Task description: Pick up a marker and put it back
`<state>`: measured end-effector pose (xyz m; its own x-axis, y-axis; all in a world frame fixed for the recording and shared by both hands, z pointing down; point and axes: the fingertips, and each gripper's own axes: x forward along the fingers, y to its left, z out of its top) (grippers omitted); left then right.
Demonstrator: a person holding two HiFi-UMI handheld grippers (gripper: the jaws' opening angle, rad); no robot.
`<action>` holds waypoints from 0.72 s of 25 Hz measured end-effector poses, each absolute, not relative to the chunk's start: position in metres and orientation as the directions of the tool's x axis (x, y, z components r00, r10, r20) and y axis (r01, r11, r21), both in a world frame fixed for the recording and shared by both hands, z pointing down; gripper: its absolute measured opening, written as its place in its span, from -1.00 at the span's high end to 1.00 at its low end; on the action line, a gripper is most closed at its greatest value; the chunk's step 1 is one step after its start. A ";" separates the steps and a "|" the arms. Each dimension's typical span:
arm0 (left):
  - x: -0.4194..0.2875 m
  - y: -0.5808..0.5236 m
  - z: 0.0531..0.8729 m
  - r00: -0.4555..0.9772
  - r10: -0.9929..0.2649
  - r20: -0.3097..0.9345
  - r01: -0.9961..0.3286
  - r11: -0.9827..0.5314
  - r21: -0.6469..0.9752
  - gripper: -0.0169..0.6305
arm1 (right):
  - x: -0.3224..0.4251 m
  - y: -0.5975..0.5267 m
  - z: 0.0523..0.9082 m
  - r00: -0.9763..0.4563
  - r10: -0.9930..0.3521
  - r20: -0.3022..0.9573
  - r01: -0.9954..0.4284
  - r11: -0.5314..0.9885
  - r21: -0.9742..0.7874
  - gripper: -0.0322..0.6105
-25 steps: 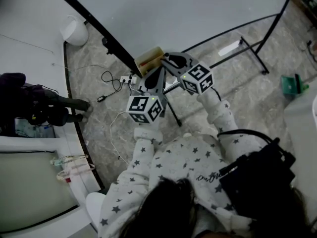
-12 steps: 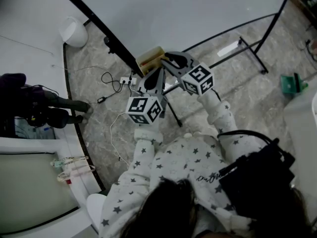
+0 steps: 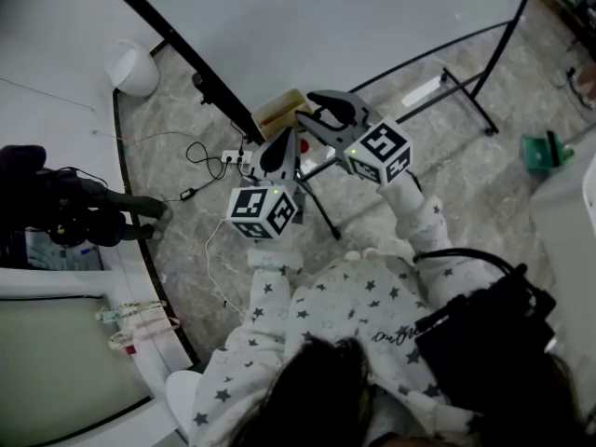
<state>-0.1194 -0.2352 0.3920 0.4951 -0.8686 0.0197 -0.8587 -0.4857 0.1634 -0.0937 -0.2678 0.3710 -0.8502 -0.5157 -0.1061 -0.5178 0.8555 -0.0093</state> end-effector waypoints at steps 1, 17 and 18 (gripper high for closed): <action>-0.117 -0.232 0.387 0.498 -0.867 0.016 -0.858 -0.489 0.158 0.94 | -0.091 -0.263 0.365 -0.852 -0.513 -0.105 -0.515 0.857 -0.008 0.40; -0.089 -0.202 0.319 0.566 -0.823 -0.049 -0.821 -0.568 0.065 0.94 | -0.070 -0.223 0.308 -0.856 -0.497 -0.143 -0.500 0.866 -0.014 0.88; -0.089 -0.202 0.321 0.562 -0.826 -0.043 -0.824 -0.564 0.057 0.94 | -0.070 -0.222 0.309 -0.857 -0.496 -0.142 -0.499 0.867 -0.016 0.88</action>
<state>-0.0894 -0.2021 0.3206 0.5623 -0.8258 -0.0428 -0.8238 -0.5639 0.0572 -0.0704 -0.2225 0.3086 -0.8568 -0.4955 -0.1425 -0.4985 0.8667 -0.0164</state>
